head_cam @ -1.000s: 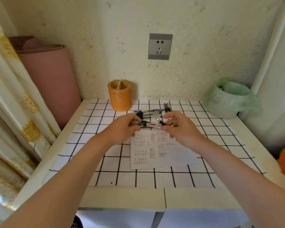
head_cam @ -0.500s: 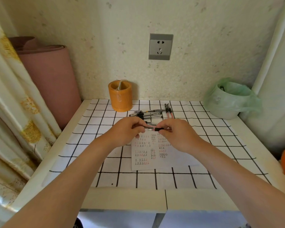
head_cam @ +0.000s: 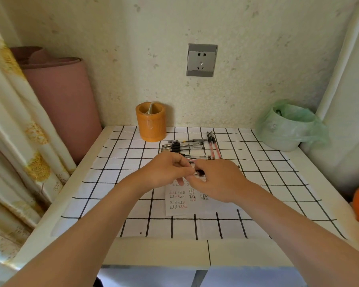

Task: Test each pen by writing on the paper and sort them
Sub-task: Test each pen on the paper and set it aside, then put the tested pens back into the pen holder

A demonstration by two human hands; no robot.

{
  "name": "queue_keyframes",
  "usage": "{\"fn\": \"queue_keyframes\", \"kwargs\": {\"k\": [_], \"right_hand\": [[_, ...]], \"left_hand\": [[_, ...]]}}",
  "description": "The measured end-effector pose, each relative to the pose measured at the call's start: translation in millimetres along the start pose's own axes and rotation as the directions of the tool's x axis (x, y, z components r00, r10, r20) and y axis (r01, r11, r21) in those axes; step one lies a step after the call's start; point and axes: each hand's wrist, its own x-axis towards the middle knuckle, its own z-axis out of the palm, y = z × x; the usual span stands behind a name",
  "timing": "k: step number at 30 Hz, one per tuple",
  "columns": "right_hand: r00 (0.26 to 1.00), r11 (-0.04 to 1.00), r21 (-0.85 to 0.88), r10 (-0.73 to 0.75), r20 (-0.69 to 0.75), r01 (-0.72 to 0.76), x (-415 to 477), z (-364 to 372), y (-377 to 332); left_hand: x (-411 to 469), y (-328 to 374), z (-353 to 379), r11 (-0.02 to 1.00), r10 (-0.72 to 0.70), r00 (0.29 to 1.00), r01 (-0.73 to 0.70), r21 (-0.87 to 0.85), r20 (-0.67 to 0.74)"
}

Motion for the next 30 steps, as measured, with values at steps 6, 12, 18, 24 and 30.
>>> {"fn": "queue_keyframes", "kwargs": {"k": [6, 12, 18, 24, 30], "right_hand": [[0.993, 0.993, -0.074, 0.097, 0.065, -0.093, 8.8, 2.2, -1.8], [0.971, 0.971, -0.025, 0.237, 0.025, -0.237, 23.7, -1.1, 0.7], [0.965, 0.957, 0.144, 0.258, -0.040, -0.250, 49.0, 8.5, 1.1], [0.978, 0.960, 0.206, 0.204, -0.046, -0.190, 67.1, 20.6, 13.3], [0.989, 0.994, 0.060, 0.103, -0.111, -0.096, 71.8, 31.5, 10.9]], "left_hand": [[1.7, -4.4, -10.6, 0.996, -0.009, 1.000, 0.010, 0.088, -0.011], [10.6, -35.6, -16.7, 0.750, 0.054, 0.998, -0.030, 0.661, -0.016], [14.0, -42.7, -16.0, 0.736, -0.019, 0.999, -0.009, 0.677, 0.035], [9.7, -45.1, -26.7, 0.728, -0.048, 0.997, -0.007, 0.685, 0.062], [5.7, -48.2, -32.6, 0.703, -0.054, 0.998, 0.010, 0.711, 0.039]]}}
